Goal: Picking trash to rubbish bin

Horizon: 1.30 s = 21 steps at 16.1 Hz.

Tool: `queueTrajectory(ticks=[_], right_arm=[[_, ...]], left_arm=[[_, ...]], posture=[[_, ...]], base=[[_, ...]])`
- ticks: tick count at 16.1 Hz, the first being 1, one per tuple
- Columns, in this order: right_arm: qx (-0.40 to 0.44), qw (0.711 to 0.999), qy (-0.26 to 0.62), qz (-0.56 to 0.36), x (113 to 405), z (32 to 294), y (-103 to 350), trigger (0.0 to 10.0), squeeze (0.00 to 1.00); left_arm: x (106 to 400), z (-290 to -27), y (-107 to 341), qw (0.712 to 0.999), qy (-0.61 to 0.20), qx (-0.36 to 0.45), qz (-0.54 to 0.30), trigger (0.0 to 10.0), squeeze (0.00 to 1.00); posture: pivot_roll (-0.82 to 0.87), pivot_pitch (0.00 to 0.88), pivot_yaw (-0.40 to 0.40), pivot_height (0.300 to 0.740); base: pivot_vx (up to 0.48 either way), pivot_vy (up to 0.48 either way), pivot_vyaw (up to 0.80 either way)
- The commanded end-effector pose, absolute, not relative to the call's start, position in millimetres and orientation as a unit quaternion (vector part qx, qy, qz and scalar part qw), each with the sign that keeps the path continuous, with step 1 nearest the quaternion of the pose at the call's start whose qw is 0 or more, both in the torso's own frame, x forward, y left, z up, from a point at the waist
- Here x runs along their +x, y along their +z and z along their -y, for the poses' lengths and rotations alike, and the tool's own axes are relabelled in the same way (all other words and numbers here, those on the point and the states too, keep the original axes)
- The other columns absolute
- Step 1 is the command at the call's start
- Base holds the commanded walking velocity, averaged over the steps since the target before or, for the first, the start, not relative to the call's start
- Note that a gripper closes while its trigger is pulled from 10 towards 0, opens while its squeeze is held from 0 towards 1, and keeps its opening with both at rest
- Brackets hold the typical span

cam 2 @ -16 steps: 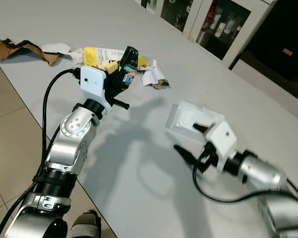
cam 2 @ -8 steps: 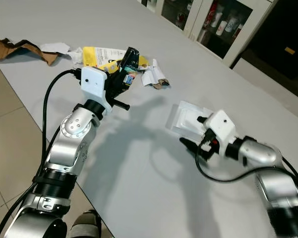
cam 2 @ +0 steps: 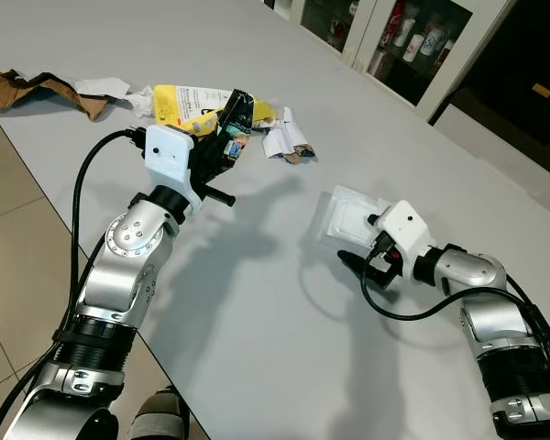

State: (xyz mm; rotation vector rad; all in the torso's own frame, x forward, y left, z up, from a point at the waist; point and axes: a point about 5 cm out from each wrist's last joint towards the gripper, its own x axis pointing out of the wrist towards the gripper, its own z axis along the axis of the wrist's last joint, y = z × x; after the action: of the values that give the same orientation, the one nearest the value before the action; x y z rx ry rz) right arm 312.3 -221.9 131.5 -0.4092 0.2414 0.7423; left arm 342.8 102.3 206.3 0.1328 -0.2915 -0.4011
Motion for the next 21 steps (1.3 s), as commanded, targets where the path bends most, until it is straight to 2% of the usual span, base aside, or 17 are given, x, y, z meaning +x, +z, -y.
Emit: queueTrajectory(ticks=[1,8,13,18,21], right_arm=[[-0.204,0.901,0.362,-0.126,309.5,226.9,128.5,10.0,0.00],[-0.209,0.899,0.365,-0.124,302.7,238.6,132.4,10.0,0.00],[-0.201,0.886,0.393,-0.141,288.0,233.3,122.1,10.0,0.00],[-0.200,0.887,0.393,-0.138,285.2,232.8,126.0,10.0,0.00],[-0.196,0.872,0.416,-0.171,272.7,226.0,109.7,10.0,0.00]], left_arm=[[340.0,-97.3,205.9,0.964,-0.212,0.066,0.144,10.0,0.00],[341.5,-94.9,207.1,0.964,-0.216,0.065,0.143,10.0,0.00],[341.7,-94.3,206.2,0.964,-0.215,0.064,0.142,10.0,0.00],[342.4,-94.0,206.4,0.964,-0.216,0.064,0.142,10.0,0.00],[342.9,-93.3,206.4,0.964,-0.216,0.062,0.143,10.0,0.00]], posture=[[0.25,0.217,-0.155,0.740],[0.24,0.209,-0.149,0.740],[0.23,0.204,-0.153,0.740],[0.23,0.203,-0.152,0.740],[0.23,0.198,-0.151,0.740]], base=[[0.000,0.000,0.00],[0.000,0.000,0.00],[0.000,0.000,0.00],[0.000,0.000,0.00],[0.000,0.000,0.00]])
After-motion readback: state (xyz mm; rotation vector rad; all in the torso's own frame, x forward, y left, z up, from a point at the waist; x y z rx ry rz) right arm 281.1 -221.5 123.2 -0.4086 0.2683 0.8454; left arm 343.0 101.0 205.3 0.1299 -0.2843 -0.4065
